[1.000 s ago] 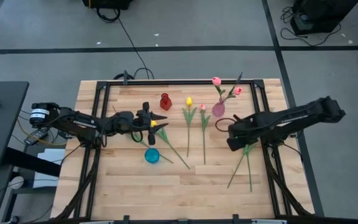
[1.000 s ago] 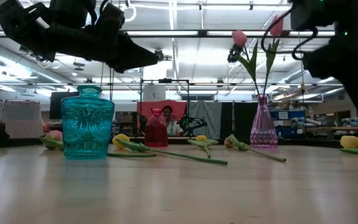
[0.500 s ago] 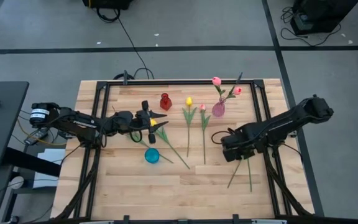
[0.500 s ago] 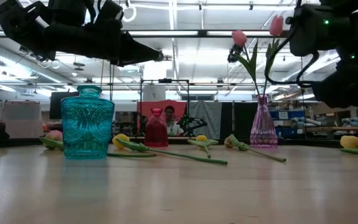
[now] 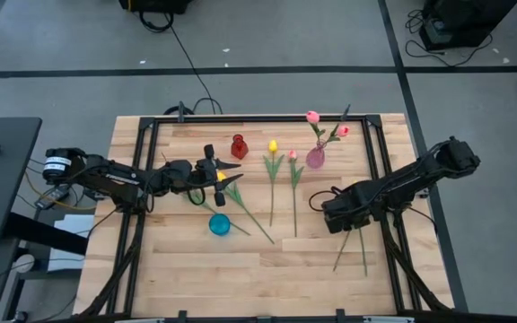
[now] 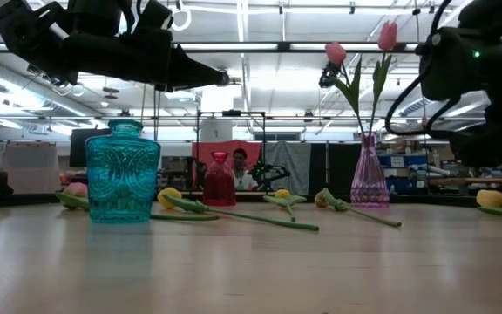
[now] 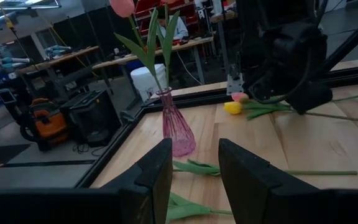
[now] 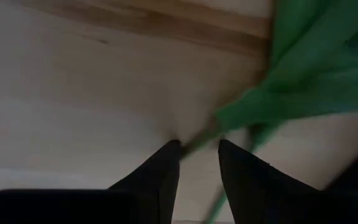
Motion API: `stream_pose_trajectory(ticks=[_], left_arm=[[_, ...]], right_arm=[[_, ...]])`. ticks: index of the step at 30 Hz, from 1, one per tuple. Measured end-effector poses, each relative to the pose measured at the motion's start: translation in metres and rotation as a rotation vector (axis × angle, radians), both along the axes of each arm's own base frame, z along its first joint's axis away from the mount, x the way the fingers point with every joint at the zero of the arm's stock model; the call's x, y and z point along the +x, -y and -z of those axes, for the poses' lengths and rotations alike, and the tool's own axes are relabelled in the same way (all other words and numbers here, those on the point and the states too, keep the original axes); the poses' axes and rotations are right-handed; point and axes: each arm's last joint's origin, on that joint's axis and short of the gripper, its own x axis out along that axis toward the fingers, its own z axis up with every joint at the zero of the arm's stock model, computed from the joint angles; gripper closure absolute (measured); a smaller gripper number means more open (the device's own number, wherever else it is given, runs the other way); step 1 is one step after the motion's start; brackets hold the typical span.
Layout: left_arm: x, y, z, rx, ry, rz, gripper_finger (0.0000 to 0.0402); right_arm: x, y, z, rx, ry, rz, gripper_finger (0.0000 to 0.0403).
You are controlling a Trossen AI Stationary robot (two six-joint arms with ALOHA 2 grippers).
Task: Sort flowers into vase by color
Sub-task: Put the right light pink tulip into the blue flower vase
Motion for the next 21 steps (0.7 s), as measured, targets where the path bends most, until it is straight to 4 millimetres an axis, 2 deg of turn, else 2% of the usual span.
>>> stream_pose_trajectory(ticks=[6,13,16,21], left_arm=[[0.000,0.000,0.001,-0.003,-0.008,0.000,0.0264],[0.000,0.000,0.002,-0.008,-0.016,-0.003,0.0264],[0.000,0.000,0.002,-0.008,-0.023,-0.004,0.0264],[0.000,0.000,0.003,-0.004,-0.029,-0.004,0.0264]], right_arm=[[-0.004,0.002,0.003,0.000,0.023,-0.001,0.0302],[-0.012,0.005,-0.006,-0.034,0.046,-0.025,0.0385],[-0.014,0.006,-0.015,-0.037,0.057,-0.031,0.0389],[-0.008,0.004,-0.043,0.012,0.135,-0.047,0.0384]])
